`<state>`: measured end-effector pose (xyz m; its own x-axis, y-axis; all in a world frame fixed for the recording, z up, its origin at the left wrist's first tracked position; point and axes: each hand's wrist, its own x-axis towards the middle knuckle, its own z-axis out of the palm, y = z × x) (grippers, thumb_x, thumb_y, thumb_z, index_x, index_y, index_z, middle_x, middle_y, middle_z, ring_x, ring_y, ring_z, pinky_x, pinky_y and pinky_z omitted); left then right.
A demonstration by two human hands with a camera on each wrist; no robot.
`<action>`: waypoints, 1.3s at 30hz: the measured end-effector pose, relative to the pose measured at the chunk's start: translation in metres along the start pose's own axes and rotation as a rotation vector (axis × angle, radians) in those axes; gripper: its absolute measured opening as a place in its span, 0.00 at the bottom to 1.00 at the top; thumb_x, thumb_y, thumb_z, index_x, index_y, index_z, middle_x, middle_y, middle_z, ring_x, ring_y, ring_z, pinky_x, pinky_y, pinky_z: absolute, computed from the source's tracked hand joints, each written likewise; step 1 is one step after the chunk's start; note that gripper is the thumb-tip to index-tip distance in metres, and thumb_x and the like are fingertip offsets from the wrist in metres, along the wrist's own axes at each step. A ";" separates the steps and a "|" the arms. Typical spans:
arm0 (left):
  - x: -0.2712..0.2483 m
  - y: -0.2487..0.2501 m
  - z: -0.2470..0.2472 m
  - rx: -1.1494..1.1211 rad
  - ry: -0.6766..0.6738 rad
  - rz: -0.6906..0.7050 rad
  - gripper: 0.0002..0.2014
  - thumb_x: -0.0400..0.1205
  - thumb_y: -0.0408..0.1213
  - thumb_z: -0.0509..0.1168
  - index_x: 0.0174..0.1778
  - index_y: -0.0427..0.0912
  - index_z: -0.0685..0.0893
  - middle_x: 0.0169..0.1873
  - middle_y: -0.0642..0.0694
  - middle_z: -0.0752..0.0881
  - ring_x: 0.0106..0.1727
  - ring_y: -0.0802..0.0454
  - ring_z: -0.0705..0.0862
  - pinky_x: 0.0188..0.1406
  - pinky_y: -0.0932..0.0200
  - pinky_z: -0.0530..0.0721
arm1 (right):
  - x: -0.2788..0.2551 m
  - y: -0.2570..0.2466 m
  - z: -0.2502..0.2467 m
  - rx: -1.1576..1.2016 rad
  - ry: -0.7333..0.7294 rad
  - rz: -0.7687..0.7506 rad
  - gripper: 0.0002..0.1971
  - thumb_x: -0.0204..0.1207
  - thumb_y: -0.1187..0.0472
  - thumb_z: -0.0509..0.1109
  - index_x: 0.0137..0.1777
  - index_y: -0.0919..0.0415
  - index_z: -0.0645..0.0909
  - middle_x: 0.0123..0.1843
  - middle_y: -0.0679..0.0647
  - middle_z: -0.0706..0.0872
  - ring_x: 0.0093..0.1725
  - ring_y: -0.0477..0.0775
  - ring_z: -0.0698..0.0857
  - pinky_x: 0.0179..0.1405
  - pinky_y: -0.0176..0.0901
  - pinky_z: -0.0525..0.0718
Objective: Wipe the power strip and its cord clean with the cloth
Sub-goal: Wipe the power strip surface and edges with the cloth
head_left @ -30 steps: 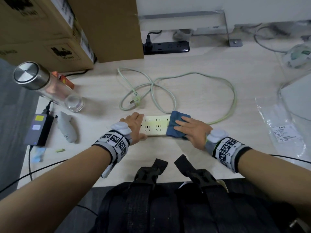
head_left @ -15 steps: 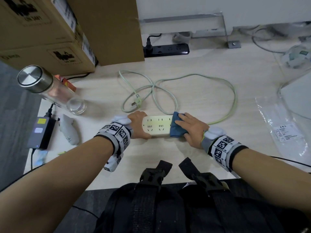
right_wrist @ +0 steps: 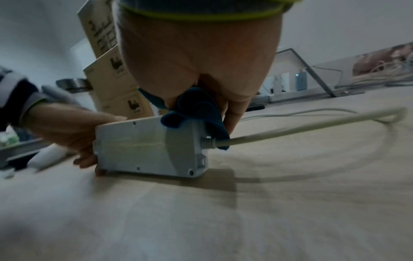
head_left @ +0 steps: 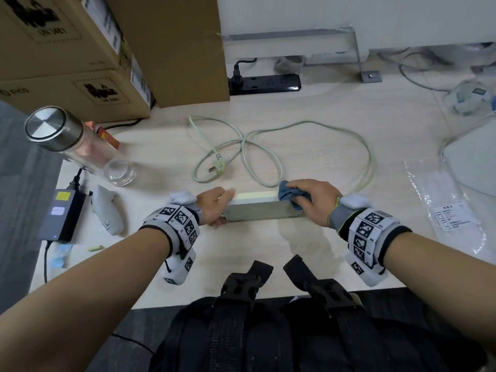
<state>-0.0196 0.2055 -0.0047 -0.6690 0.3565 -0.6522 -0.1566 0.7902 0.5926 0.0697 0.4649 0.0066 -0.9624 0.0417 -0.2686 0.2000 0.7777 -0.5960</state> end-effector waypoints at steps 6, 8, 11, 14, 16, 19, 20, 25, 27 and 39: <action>-0.004 -0.015 -0.007 0.398 0.144 0.233 0.19 0.80 0.59 0.61 0.63 0.55 0.75 0.40 0.51 0.86 0.42 0.47 0.85 0.43 0.54 0.79 | -0.002 0.002 0.005 -0.036 0.060 -0.095 0.21 0.78 0.69 0.66 0.72 0.58 0.77 0.69 0.55 0.82 0.69 0.59 0.78 0.64 0.34 0.67; -0.005 -0.020 -0.007 0.410 0.161 0.328 0.17 0.79 0.49 0.68 0.64 0.56 0.79 0.38 0.55 0.84 0.44 0.48 0.84 0.45 0.54 0.79 | -0.005 0.001 0.005 -0.129 0.073 -0.187 0.22 0.74 0.72 0.68 0.69 0.66 0.79 0.67 0.63 0.82 0.67 0.66 0.81 0.67 0.42 0.70; -0.006 -0.021 -0.006 0.354 0.180 0.360 0.16 0.76 0.44 0.72 0.60 0.55 0.84 0.33 0.59 0.80 0.40 0.52 0.81 0.41 0.59 0.75 | -0.007 0.007 0.023 -0.344 -0.014 -0.374 0.25 0.68 0.70 0.63 0.67 0.74 0.78 0.67 0.70 0.81 0.65 0.74 0.81 0.68 0.61 0.76; -0.006 -0.020 -0.004 0.346 0.188 0.372 0.15 0.75 0.42 0.74 0.58 0.54 0.86 0.33 0.57 0.82 0.39 0.53 0.79 0.39 0.62 0.72 | -0.010 -0.012 0.044 -0.470 -0.092 -0.439 0.29 0.75 0.60 0.54 0.76 0.69 0.68 0.77 0.64 0.73 0.76 0.67 0.71 0.76 0.63 0.64; -0.006 -0.021 -0.003 0.351 0.189 0.377 0.12 0.74 0.43 0.75 0.53 0.54 0.87 0.31 0.58 0.81 0.36 0.53 0.79 0.36 0.62 0.71 | -0.006 -0.039 0.057 -0.506 -0.132 -0.438 0.34 0.78 0.49 0.46 0.81 0.66 0.61 0.82 0.60 0.64 0.81 0.62 0.62 0.79 0.58 0.51; -0.007 -0.023 -0.003 0.411 0.181 0.355 0.05 0.75 0.40 0.72 0.45 0.48 0.85 0.27 0.58 0.78 0.36 0.49 0.80 0.33 0.61 0.70 | 0.006 -0.067 0.083 -0.518 -0.127 -0.468 0.33 0.80 0.47 0.49 0.82 0.65 0.57 0.84 0.58 0.59 0.83 0.59 0.56 0.80 0.52 0.43; -0.008 -0.024 -0.002 0.417 0.191 0.345 0.04 0.75 0.39 0.71 0.44 0.46 0.84 0.28 0.58 0.78 0.36 0.47 0.80 0.34 0.60 0.70 | 0.009 -0.070 0.089 -0.511 -0.116 -0.478 0.32 0.81 0.51 0.55 0.82 0.64 0.56 0.84 0.58 0.58 0.84 0.59 0.54 0.80 0.50 0.41; -0.012 -0.025 0.000 0.339 0.208 0.362 0.14 0.74 0.45 0.75 0.55 0.54 0.87 0.32 0.57 0.84 0.35 0.54 0.81 0.38 0.59 0.77 | 0.005 -0.039 0.061 -0.461 -0.142 -0.505 0.35 0.72 0.72 0.69 0.80 0.64 0.63 0.81 0.61 0.66 0.80 0.62 0.64 0.79 0.52 0.46; -0.012 -0.025 0.000 0.329 0.211 0.349 0.17 0.74 0.46 0.74 0.59 0.56 0.86 0.34 0.56 0.86 0.37 0.54 0.82 0.41 0.57 0.80 | -0.003 -0.007 0.040 -0.447 -0.079 -0.513 0.34 0.67 0.76 0.71 0.75 0.66 0.70 0.73 0.64 0.77 0.72 0.65 0.77 0.74 0.63 0.65; -0.013 -0.024 0.002 0.370 0.193 0.324 0.12 0.74 0.45 0.75 0.53 0.57 0.87 0.32 0.58 0.83 0.36 0.53 0.82 0.39 0.57 0.78 | 0.001 -0.050 0.070 -0.533 -0.109 -0.490 0.37 0.74 0.66 0.67 0.82 0.66 0.56 0.84 0.61 0.58 0.83 0.61 0.55 0.80 0.52 0.41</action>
<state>-0.0055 0.1824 -0.0116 -0.7678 0.5407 -0.3438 0.3238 0.7905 0.5199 0.0716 0.3824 -0.0166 -0.8893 -0.4300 -0.1558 -0.3920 0.8921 -0.2247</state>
